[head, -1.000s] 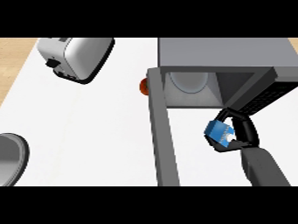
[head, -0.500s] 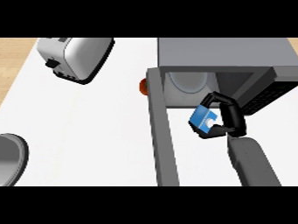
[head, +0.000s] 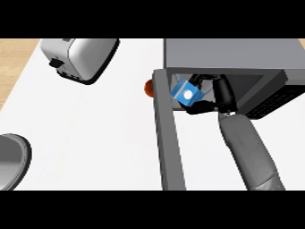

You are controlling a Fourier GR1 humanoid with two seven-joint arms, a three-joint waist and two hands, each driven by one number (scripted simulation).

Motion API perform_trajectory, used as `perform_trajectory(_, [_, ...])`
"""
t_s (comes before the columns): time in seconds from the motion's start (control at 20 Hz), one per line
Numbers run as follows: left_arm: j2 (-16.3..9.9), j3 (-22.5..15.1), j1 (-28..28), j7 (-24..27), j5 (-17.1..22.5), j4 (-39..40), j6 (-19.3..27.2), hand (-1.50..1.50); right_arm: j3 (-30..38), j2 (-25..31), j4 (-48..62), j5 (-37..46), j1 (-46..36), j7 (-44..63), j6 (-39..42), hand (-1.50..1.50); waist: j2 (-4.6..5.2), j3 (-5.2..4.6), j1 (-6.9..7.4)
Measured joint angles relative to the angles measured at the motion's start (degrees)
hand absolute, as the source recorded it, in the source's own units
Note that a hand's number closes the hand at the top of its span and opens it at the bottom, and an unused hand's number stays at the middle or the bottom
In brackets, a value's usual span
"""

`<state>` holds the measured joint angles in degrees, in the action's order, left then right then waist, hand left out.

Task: Pick up the milk, place it into the microwave and close the microwave

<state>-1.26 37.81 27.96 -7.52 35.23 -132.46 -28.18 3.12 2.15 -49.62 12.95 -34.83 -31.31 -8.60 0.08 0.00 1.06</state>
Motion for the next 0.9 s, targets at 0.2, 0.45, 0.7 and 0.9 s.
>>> perform_trajectory(0.2, [-0.2, 0.1, -0.8, 0.4, -0.1, 0.6, -0.3, -1.5, 1.1, 1.0, 8.1, 2.4, -6.5, 0.9, -3.4, 1.5, 0.46, 0.27, 0.4])
perform_trajectory(0.45, [-0.9, 0.3, -1.7, 0.1, 0.1, 1.0, -1.1, -1.5, 2.8, 1.6, 18.9, 5.1, -14.2, 0.5, -9.2, 1.5, 0.9, 0.35, 1.18])
perform_trajectory(0.7, [-0.8, -0.1, -2.5, 0.7, -0.7, 2.1, -2.3, -1.5, 5.0, 3.3, 27.4, 6.2, -19.3, -1.8, -13.6, 1.5, 1.34, 0.27, 2.33])
perform_trajectory(0.9, [-1.0, -0.4, -3.6, 0.5, -0.9, 2.6, -2.1, -1.5, 6.2, 4.6, 32.0, 6.9, -22.3, -2.3, -17.2, 1.5, 1.95, 0.41, 3.17])
